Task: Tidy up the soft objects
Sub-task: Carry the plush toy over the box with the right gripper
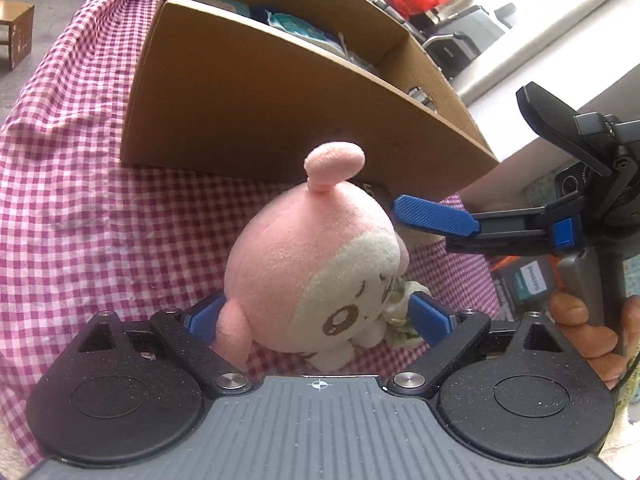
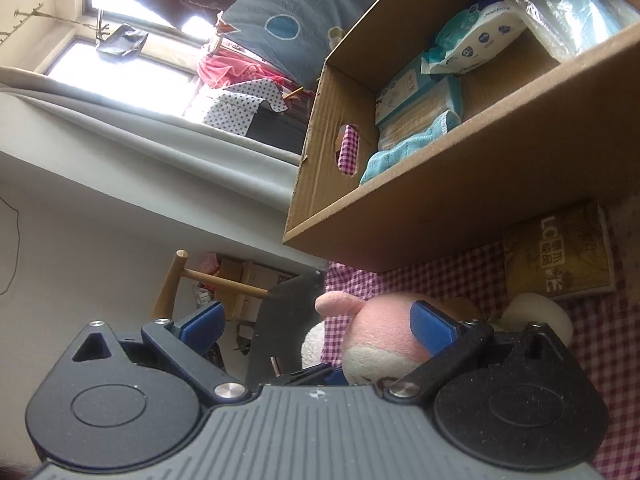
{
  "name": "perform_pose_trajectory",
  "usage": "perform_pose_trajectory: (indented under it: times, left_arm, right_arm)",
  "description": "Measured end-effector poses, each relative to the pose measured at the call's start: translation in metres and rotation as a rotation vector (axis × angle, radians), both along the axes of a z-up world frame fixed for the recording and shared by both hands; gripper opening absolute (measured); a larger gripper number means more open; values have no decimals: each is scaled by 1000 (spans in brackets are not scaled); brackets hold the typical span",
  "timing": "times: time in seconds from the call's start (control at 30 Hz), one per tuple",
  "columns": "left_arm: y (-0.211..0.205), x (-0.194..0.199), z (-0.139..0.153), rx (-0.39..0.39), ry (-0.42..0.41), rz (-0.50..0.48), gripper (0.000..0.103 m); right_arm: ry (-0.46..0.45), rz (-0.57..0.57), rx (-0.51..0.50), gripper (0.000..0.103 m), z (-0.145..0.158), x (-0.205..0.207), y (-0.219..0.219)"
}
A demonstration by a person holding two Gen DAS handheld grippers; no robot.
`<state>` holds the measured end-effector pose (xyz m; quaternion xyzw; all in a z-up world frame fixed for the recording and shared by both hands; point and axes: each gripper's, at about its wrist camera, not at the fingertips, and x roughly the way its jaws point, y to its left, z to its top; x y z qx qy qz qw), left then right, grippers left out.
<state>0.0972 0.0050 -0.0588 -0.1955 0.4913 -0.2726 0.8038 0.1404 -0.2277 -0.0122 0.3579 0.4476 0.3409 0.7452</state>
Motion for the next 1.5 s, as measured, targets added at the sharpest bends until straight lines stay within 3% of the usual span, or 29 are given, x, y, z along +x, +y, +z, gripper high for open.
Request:
perform_pose_trajectory:
  times: [0.03, 0.23, 0.4, 0.67, 0.9, 1.17, 1.5]
  left_arm:
    - [1, 0, 0, 7, -7, 4, 82]
    - [12, -6, -3, 22, -20, 23, 81]
    - [29, -6, -3, 21, -21, 37, 82]
    - [28, 0, 0, 55, -51, 73, 80]
    - [31, -13, 33, 90, -163, 95, 80]
    - [30, -25, 96, 132, -331, 109, 80]
    - [-2, 38, 146, 113, -408, 39, 81]
  right_arm:
    - [-19, -5, -39, 100, 2, 0, 0]
    - [-78, 31, -245, 90, -2, 2, 11]
    - [-64, 89, -285, 84, -12, 11, 22]
    - [-120, 147, -322, 75, -13, 15, 37]
    - [-257, 145, -296, 75, 22, -3, 42]
    - [-447, 116, -243, 75, 89, -12, 41]
    - [-559, 53, -302, 76, 152, 35, 14]
